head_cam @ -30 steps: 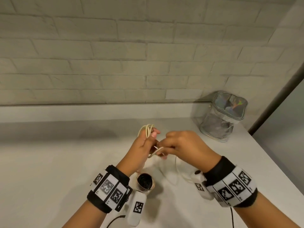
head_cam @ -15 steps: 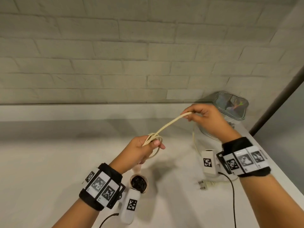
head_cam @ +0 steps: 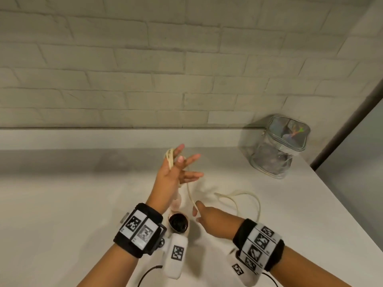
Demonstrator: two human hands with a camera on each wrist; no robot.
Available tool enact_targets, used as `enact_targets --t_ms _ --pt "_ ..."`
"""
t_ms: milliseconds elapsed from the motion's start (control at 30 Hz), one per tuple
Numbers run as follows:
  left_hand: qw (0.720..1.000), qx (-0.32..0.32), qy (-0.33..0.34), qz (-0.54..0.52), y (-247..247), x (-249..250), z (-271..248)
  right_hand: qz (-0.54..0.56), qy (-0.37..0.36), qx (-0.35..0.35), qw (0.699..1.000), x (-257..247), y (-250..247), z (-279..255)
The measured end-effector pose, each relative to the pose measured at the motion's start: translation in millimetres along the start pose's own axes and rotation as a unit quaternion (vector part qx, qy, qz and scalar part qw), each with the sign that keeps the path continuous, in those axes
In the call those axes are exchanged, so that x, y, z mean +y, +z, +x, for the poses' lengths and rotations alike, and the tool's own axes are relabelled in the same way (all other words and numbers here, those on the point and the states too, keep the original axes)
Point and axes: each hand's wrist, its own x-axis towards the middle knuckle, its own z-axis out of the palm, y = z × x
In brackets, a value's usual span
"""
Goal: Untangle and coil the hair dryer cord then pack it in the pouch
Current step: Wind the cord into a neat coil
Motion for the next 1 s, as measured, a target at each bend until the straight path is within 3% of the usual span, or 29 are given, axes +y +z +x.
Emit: enact_targets --t_ms 100,167,267,367,433,500,600,667,733,800,1000 --pt "0.997 0.067 0.014 -0.019 -19 2 6 -0.122 -0.085 0.120 0.982 1 -14 -23" --pt "0.997 0.077 0.015 -0.004 -23 1 8 -0.168 -0.145 0.185 0.957 -1 -29 -36" --pt "0.998 0.039 0.021 0.047 -13 -2 9 -0.185 -0.247 0.224 0.924 -14 -46 -48" --pt "0.989 -0.013 0.036 0.143 6 -8 3 -0.230 -0.325 0.321 0.860 -33 -67 -52" --pt "0.982 -0.043 0.024 0.184 12 -8 -1 -0.167 -0.317 0.397 0.845 -42 -89 -54" --pt "0.986 -0.079 -0.010 0.146 13 -5 -3 -0.095 -0.240 0.437 0.862 -44 -110 -52" --pt "0.980 -0.119 -0.037 0.158 15 3 -7 -0.073 -0.133 0.416 0.896 -40 -118 -38" --pt "0.972 -0.106 -0.035 0.204 14 10 -9 -0.019 -0.143 0.382 0.913 -37 -123 -31" --pt "0.970 -0.117 -0.046 0.210 6 11 -11 0.102 -0.184 0.327 0.921 -27 -130 -26" --pt "0.967 -0.142 -0.059 0.203 0 12 -14 0.180 -0.206 0.282 0.920 -14 -138 -22" --pt "0.967 -0.161 -0.107 0.166 2 12 -21 0.321 -0.209 0.277 0.881 0 -128 -2"
